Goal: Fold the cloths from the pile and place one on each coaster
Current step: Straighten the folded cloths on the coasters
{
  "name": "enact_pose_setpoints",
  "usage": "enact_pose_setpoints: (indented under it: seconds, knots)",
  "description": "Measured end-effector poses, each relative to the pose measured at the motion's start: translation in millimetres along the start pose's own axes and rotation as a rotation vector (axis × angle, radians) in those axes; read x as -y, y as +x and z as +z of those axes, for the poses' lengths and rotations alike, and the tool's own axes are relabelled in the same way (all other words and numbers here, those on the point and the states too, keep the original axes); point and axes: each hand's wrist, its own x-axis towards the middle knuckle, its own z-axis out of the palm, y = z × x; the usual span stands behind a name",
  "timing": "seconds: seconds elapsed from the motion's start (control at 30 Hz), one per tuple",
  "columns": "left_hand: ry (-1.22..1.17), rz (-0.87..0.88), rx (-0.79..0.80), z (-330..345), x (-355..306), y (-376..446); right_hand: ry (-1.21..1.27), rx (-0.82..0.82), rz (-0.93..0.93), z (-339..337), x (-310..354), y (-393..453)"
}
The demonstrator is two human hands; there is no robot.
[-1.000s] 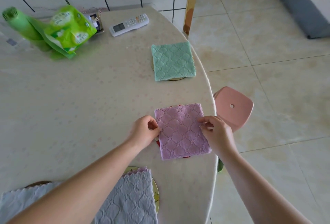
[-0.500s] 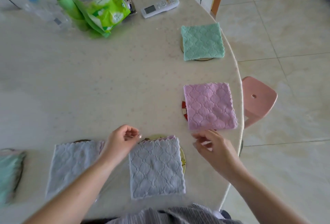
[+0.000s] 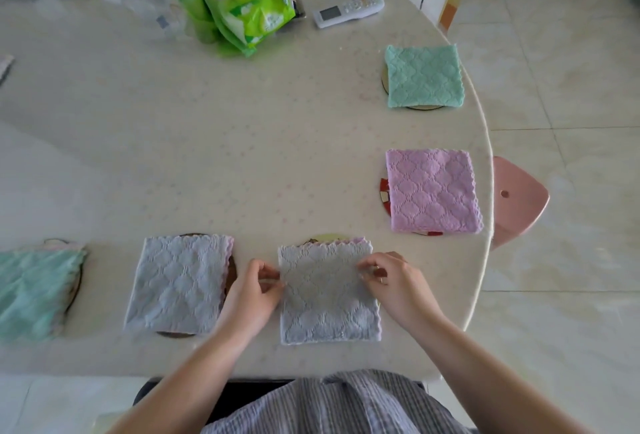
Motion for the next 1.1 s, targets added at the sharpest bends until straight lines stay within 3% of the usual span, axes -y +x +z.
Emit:
enact_pose_setpoints:
  seconds: [0.5,0.73,0.9,1.1]
  knots:
    - [0.109,0.103,0.004,7,-14,6,0.053,-0.142,0.056,6,-5,-4]
    - [-0.039,0.116,-0.028,-18,-5,-1,0.1,-0.283,0.001,6,12,-19]
    - [-0.117,0.093,-0.177,-77,23,-8,0.196,-0.109,-0.09,28,51,-34]
    - [-0.082,0.045,-0.336,-139,61,4,0.131,0.051,-0.138,72,96,-25]
